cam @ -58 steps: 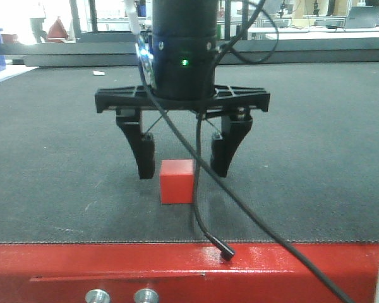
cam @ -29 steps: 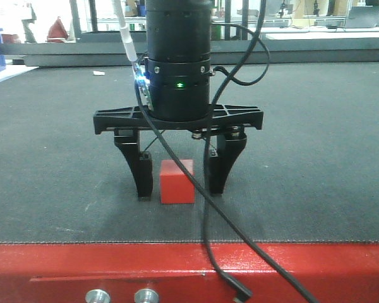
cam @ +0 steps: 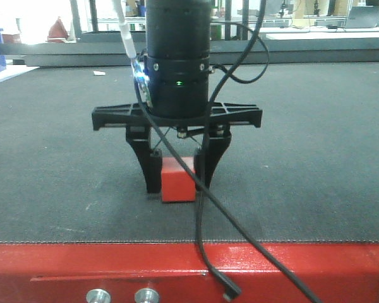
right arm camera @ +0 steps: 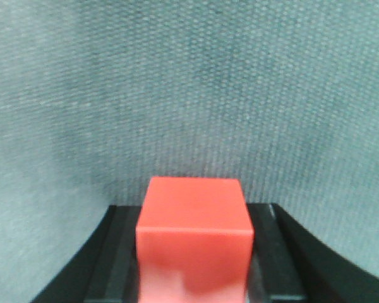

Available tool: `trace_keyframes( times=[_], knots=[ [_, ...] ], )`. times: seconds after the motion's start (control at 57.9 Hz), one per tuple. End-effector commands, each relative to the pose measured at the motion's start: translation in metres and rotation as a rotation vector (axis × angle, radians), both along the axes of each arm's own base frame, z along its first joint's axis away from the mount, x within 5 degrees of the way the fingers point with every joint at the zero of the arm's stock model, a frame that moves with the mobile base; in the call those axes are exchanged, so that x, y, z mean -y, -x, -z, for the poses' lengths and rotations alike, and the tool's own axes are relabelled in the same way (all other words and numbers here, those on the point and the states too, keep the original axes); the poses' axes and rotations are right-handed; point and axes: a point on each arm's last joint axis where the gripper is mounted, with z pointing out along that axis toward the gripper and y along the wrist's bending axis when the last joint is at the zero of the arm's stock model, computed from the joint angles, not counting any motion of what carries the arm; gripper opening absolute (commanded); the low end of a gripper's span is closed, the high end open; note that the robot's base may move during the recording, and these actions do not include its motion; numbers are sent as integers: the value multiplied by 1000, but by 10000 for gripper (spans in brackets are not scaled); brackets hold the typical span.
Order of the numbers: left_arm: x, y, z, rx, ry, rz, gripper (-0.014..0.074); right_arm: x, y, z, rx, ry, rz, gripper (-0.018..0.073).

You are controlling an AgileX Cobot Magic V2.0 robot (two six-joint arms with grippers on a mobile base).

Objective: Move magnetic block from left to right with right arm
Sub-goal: 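Lift the red cube with the right gripper up and away, then hold the red cube raised in the right gripper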

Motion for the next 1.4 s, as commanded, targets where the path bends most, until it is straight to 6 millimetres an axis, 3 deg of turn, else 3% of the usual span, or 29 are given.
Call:
trace_keyframes(
  times=[0.0, 0.173, 0.311, 0.328, 0.346, 0.622, 0.881, 1.123, 1.382],
  knots=[
    [-1, 2, -6, 92, 4, -3, -126, 7, 4, -50, 110, -81, -14, 370],
    [-1, 2, -6, 92, 4, -3, -126, 23, 7, -68, 187, -60, -62, 370],
    [-1, 2, -6, 92, 4, -3, -126, 50, 12, -82, 267, -40, -115, 370],
    [-1, 2, -6, 92, 4, -3, -126, 55, 14, -83, 279, -40, -124, 370],
    [-1, 2, -6, 92, 4, -3, -126, 95, 28, -96, 400, -62, -185, 370],
    [-1, 2, -6, 92, 4, -3, -126, 185, 58, -106, 725, -97, -148, 370],
    [-1, 2, -6, 92, 4, -3, -126, 251, 100, -105, 1037, -26, -54, 370],
    [-1, 2, -6, 92, 4, -3, -126, 284, 147, -101, 1272, 32, 101, 370],
    [-1, 2, -6, 92, 4, -3, -126, 287, 199, -83, 1388, 37, 121, 370]
  ],
)
